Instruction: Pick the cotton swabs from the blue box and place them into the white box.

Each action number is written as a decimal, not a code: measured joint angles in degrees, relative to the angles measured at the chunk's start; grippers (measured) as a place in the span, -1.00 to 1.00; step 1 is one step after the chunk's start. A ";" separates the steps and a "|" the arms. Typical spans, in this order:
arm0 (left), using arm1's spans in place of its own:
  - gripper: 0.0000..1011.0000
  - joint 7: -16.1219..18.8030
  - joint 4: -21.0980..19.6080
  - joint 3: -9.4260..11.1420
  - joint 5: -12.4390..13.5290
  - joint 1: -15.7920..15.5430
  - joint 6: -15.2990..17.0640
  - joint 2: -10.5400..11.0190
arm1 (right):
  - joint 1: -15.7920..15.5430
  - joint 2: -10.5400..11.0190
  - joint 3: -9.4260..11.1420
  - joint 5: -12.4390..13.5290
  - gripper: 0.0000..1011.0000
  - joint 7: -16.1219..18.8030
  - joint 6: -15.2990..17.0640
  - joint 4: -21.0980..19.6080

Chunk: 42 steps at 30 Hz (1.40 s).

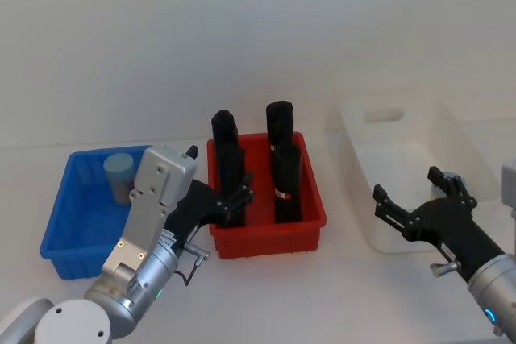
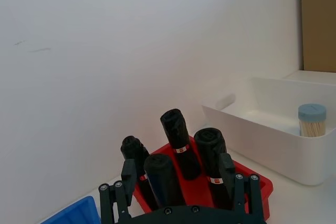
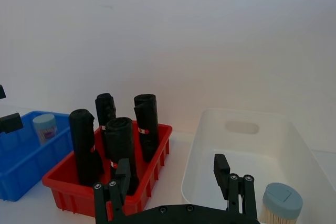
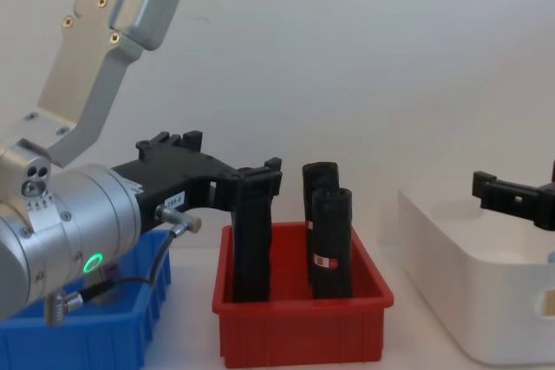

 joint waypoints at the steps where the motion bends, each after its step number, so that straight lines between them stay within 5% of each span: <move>1: 0.99 0.12 -0.02 0.01 0.03 0.04 -0.09 0.00 | 0.00 0.00 0.00 0.00 0.98 0.00 0.00 0.00; 20: 0.99 0.21 0.00 -0.02 0.03 0.02 -0.13 -0.03 | 6.31 -2.16 -0.09 -1.96 0.98 6.29 0.20 7.35; 42: 0.99 0.20 0.04 -0.02 0.01 0.02 -0.10 -0.03 | 22.70 -8.59 -2.28 -7.75 0.98 20.25 -4.40 31.67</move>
